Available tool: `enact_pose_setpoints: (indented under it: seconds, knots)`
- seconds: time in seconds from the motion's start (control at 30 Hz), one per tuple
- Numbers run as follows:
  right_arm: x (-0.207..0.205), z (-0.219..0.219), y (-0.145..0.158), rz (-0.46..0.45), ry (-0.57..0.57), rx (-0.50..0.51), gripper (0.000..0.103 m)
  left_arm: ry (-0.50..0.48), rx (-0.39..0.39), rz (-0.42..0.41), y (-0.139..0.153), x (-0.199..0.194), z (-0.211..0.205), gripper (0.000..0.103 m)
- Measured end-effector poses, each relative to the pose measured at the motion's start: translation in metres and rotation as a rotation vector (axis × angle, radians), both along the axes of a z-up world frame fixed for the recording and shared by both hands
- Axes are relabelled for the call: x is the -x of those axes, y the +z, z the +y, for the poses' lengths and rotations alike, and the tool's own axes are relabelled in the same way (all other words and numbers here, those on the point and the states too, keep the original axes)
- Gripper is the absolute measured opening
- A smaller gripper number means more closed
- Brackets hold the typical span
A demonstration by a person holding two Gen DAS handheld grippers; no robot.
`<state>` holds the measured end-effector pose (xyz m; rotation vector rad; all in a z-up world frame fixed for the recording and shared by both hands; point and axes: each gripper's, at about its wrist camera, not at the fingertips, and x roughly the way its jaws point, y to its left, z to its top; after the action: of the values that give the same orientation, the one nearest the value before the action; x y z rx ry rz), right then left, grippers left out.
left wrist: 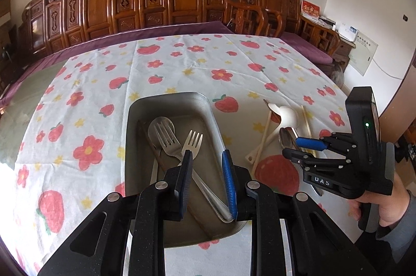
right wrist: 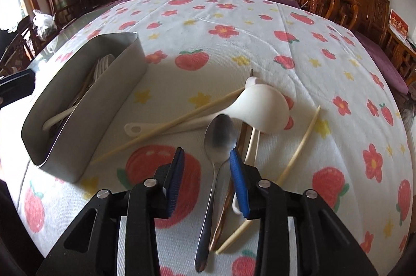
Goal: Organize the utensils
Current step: 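Move the right tool back to the pile toward a metal spoon, then grasp the metal spoon from the pile with the right tool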
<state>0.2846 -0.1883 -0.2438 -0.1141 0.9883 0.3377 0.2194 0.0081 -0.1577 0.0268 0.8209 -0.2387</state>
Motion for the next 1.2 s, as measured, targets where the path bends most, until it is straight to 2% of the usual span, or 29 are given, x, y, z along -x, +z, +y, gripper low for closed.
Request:
enact_pose_setpoints:
  seconds: [0.23, 0.7, 0.73, 0.77, 0.8, 1.0, 1.2]
  knots:
    - [-0.021, 0.0, -0.005, -0.011, -0.008, 0.012, 0.038, -0.004, 0.003, -0.003, 0.001, 0.001, 0.0, 0.022]
    - [-0.033, -0.008, -0.012, -0.027, 0.008, 0.028, 0.038, -0.018, -0.018, -0.002, -0.003, 0.002, -0.015, 0.022]
    - [-0.033, -0.008, -0.012, -0.03, 0.011, 0.03, 0.038, -0.019, -0.018, -0.003, -0.003, 0.002, -0.016, 0.022]
    - [-0.033, -0.009, -0.012, -0.031, 0.012, 0.029, 0.029, -0.024, -0.018, -0.005, -0.003, 0.003, -0.018, 0.022]
    - [-0.032, -0.011, -0.012, -0.024, 0.014, 0.015, 0.03, -0.028, -0.021, -0.008, -0.002, 0.004, -0.02, 0.022]
    - [-0.013, -0.023, 0.009, -0.06, 0.02, -0.036, 0.029, -0.056, -0.018, -0.013, -0.001, 0.009, -0.031, 0.022]
    - [0.011, -0.047, 0.038, -0.139, -0.004, -0.076, 0.029, -0.078, -0.012, 0.019, -0.009, 0.014, -0.054, 0.022]
